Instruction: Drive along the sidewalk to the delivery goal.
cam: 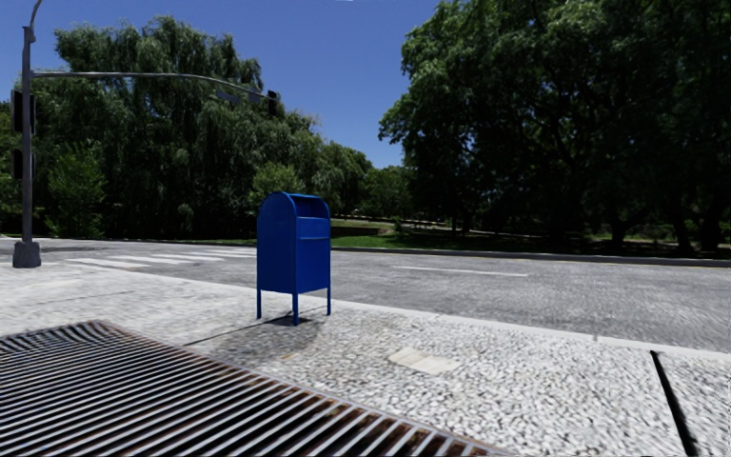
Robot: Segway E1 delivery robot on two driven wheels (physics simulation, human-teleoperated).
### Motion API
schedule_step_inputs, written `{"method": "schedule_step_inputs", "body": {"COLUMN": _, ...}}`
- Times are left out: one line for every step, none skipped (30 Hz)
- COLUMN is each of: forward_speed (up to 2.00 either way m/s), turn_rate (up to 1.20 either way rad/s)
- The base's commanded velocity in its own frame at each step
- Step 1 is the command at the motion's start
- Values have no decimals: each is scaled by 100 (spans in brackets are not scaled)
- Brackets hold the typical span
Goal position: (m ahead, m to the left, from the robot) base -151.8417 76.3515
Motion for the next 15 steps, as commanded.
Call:
{"method": "schedule_step_inputs", "body": {"forward_speed": 0, "turn_rate": 120}}
{"method": "schedule_step_inputs", "body": {"forward_speed": 0, "turn_rate": 120}}
{"method": "schedule_step_inputs", "body": {"forward_speed": 0, "turn_rate": 120}}
{"method": "schedule_step_inputs", "body": {"forward_speed": 0, "turn_rate": 120}}
{"method": "schedule_step_inputs", "body": {"forward_speed": 0, "turn_rate": 120}}
{"method": "schedule_step_inputs", "body": {"forward_speed": 0, "turn_rate": 120}}
{"method": "schedule_step_inputs", "body": {"forward_speed": 0, "turn_rate": 120}}
{"method": "schedule_step_inputs", "body": {"forward_speed": 0, "turn_rate": 120}}
{"method": "schedule_step_inputs", "body": {"forward_speed": 0, "turn_rate": 120}}
{"method": "schedule_step_inputs", "body": {"forward_speed": 0, "turn_rate": 120}}
{"method": "schedule_step_inputs", "body": {"forward_speed": 0, "turn_rate": 120}}
{"method": "schedule_step_inputs", "body": {"forward_speed": 0, "turn_rate": 120}}
{"method": "schedule_step_inputs", "body": {"forward_speed": 0, "turn_rate": 120}}
{"method": "schedule_step_inputs", "body": {"forward_speed": 0, "turn_rate": 120}}
{"method": "schedule_step_inputs", "body": {"forward_speed": 0, "turn_rate": 120}}
